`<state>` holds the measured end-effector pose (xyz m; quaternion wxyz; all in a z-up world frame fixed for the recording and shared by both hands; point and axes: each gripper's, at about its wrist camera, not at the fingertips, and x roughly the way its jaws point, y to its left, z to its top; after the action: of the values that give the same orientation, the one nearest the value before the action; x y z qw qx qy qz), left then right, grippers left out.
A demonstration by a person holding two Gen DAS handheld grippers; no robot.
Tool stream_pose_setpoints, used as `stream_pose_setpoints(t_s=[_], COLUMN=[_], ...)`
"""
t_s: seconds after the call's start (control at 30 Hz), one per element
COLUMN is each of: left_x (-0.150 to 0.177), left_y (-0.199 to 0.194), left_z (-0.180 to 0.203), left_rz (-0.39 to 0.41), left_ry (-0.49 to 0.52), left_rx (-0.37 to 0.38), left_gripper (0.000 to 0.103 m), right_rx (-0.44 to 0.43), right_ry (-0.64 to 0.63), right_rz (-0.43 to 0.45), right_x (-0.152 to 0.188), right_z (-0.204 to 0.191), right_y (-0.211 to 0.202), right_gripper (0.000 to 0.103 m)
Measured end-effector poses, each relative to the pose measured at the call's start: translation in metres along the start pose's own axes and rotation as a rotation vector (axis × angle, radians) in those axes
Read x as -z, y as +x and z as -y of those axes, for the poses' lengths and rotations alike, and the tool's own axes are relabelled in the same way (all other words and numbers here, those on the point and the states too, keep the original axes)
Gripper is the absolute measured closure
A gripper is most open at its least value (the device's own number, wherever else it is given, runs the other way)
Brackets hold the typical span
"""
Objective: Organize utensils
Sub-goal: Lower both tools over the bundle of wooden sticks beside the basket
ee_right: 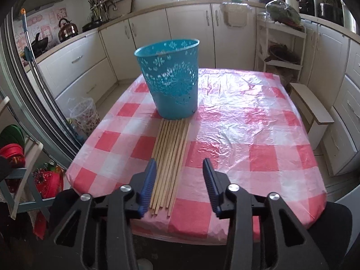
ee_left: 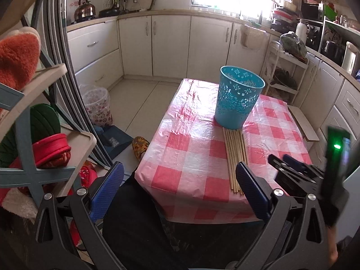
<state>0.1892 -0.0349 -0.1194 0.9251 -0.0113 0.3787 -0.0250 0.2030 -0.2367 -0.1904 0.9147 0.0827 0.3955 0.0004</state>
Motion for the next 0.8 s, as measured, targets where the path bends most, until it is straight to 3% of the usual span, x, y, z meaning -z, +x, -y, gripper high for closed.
stream_pose_setpoints(t_s=[0.13,0.27,0.63,0.8], left_x=[-0.001,-0.002,-0.009,-0.016], left_y=[0.017,0.034,0.075,0.098], left_z=[0.001,0.002,0.012,0.023], left_rz=[-0.028,-0.058,-0.113,-0.137], left_ry=[-0.002,-0.006,0.002,0.012], left_rx=[-0.004,-0.006,-0.005,0.003], left_gripper=[0.008,0.008,0.008,0.008], right_rx=[0.019,0.029,0.029,0.024], right_ry=[-0.006,-0.007,-0.028,-0.08], right_rz=[-0.059,-0.087,-0.109,-0.11], right_x=[-0.008,-0.015,-0.022,-0.024], right_z=[0.003,0.007,0.01,0.016], right_y=[0.05,0.079,0.108,0.112], right_gripper=[0.083,0.085,0.085,0.094])
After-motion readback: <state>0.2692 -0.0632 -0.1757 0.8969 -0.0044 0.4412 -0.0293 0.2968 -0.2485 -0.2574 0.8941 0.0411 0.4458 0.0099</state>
